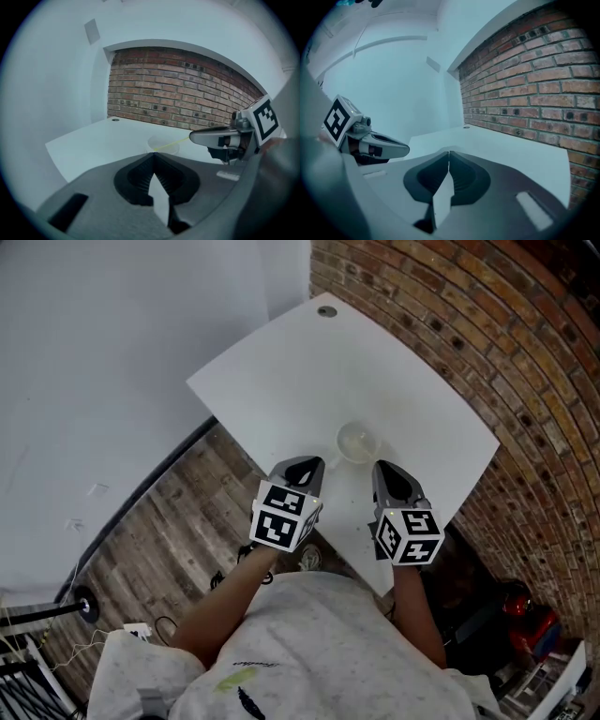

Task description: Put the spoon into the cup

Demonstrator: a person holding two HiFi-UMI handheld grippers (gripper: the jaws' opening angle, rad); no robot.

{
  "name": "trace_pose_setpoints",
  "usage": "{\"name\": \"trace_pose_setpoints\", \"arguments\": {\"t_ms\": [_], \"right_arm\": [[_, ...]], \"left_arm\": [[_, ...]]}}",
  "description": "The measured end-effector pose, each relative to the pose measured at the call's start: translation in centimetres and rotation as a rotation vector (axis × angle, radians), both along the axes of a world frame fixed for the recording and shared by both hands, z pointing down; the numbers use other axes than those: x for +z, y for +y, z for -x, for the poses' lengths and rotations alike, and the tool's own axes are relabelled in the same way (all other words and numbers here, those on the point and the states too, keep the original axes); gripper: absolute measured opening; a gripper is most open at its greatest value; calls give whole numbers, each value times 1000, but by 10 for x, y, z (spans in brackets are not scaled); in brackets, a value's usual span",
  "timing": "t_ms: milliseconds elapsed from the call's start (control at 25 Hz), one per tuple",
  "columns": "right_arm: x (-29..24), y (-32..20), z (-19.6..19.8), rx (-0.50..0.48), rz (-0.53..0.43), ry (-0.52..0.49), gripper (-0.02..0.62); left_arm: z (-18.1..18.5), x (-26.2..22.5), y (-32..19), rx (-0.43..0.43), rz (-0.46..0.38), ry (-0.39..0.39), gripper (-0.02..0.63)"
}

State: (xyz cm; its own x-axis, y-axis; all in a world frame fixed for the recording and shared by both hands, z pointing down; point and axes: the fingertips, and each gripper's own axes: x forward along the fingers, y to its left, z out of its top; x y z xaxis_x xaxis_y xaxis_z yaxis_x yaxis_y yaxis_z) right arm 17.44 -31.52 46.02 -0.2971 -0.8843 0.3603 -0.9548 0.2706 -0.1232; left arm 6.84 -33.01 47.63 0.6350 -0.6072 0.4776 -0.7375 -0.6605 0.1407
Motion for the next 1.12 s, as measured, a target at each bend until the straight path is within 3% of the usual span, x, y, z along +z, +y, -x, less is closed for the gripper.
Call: {"name": "trace_pose_setpoints", "arguments": {"t_ms": [1120], "right_arm": [[38, -26, -1, -40, 71, -32, 17]], "left_arm": [[-6, 15, -23, -29, 19, -32, -8]]}}
